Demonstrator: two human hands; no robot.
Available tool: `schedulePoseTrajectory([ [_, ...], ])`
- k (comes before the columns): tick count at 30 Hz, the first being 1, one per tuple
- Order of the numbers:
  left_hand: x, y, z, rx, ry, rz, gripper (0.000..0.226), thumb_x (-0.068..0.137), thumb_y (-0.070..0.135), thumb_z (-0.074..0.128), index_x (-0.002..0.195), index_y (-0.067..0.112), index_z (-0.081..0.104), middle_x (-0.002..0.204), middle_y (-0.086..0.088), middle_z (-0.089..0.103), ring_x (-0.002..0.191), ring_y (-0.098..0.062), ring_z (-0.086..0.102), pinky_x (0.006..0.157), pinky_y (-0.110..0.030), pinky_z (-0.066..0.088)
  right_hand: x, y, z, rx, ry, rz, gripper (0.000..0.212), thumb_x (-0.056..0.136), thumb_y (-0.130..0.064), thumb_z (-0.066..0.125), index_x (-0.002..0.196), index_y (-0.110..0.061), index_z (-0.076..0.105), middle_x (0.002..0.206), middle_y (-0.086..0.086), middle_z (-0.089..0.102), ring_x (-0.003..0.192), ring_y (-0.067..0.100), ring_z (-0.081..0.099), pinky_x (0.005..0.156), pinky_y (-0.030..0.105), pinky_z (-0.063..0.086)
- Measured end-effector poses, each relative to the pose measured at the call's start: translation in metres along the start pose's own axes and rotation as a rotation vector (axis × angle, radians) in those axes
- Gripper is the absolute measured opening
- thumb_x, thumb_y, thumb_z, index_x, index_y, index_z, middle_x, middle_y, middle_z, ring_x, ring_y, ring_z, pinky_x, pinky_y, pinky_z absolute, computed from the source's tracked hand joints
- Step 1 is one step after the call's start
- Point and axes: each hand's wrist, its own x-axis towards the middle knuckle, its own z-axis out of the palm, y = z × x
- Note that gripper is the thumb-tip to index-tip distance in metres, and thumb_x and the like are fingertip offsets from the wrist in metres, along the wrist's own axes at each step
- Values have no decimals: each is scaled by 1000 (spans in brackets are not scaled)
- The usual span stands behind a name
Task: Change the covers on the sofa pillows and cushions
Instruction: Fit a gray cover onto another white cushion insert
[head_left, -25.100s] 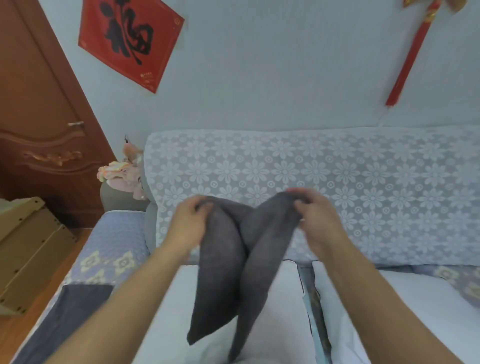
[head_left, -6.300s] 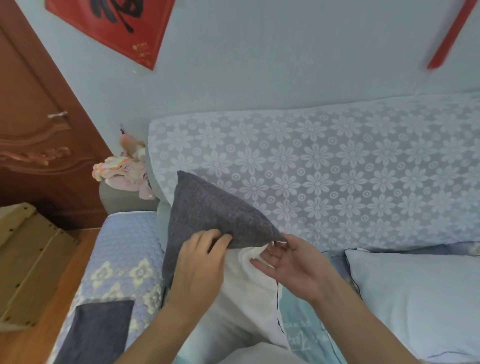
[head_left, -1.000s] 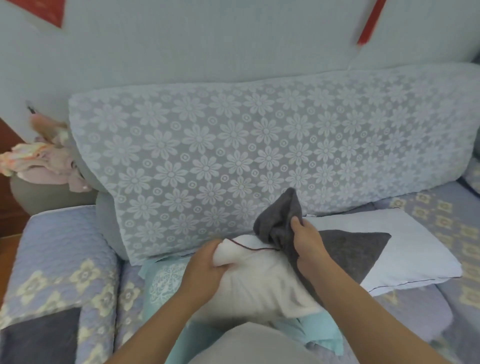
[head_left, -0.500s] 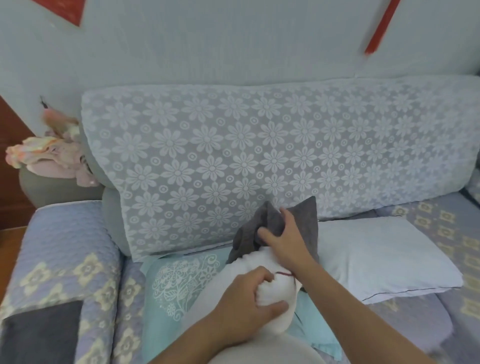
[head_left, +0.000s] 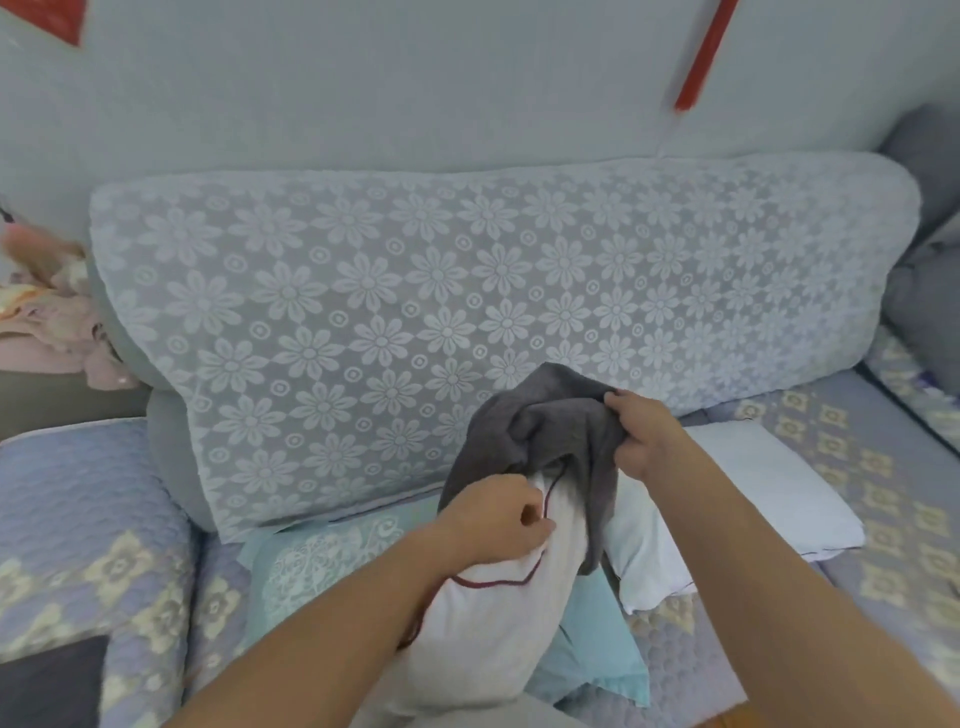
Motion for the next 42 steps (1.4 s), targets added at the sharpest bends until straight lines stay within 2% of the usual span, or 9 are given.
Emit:
schedulePoseTrajectory([
  [4,-6,8,56,-269,223,-154,15,95,33,56,83,24,58,86,8,53,81,-13,55,77,-32,48,18,4,-33,-300,250,-70,28,98,-5,51,125,-2,60,132,23,58,108,31,60,86,38,49],
  [7,-8,-1,63,-254,241,-146,19,99,24,50,111,22,64,109,2,54,98,-16,55,92,-34,47,12,43,-51,-938,552,-583,34,92,-6,55,127,-4,55,128,23,50,112,41,50,94,44,42],
  [9,-3,-3,59,-155,193,-171,31,100,26,45,124,24,65,121,1,55,111,-20,51,100,-37,44,4,74,-43,-1101,367,-948,23,89,-11,59,112,-10,62,112,13,56,103,32,51,90,42,45],
  [12,-2,-3,60,-150,89,-208,43,98,37,35,124,29,68,126,4,62,116,-17,53,103,-39,45,11,104,-26,-1513,20,-850,29,91,-35,59,116,-22,62,117,2,54,112,25,48,101,40,41],
  [16,-7,-2,63,-201,62,-203,47,95,39,33,123,29,70,126,6,65,116,-11,55,105,-35,44,31,107,-23,-1726,205,-965,23,78,-23,77,98,-17,68,108,11,58,106,34,50,101,47,41],
  [21,-12,-5,57,-236,140,-216,34,104,29,43,128,28,67,126,8,61,117,-10,55,105,-26,42,34,63,-28,-1439,292,-1110,15,88,-20,72,73,-17,71,74,0,63,81,26,52,74,38,40],
  [32,23,-14,32,-517,530,-396,50,84,35,74,125,26,47,122,6,49,104,-13,56,88,-36,51,-31,8,-13,-412,-652,-122,29,101,-15,52,83,-8,73,91,14,70,92,26,65,94,37,48],
  [37,26,-16,39,-408,576,-298,10,99,25,59,91,24,64,87,10,58,84,-11,57,66,-19,36,-27,11,-16,-244,-509,-87,31,103,-16,45,84,-5,68,88,15,69,89,27,65,89,37,50],
  [42,9,-13,32,-704,773,-464,25,106,22,47,88,18,64,83,5,63,77,-9,58,63,-20,39,-15,33,-16,-940,242,-864,19,96,-18,54,78,-12,59,82,1,56,74,14,51,69,30,41],
])
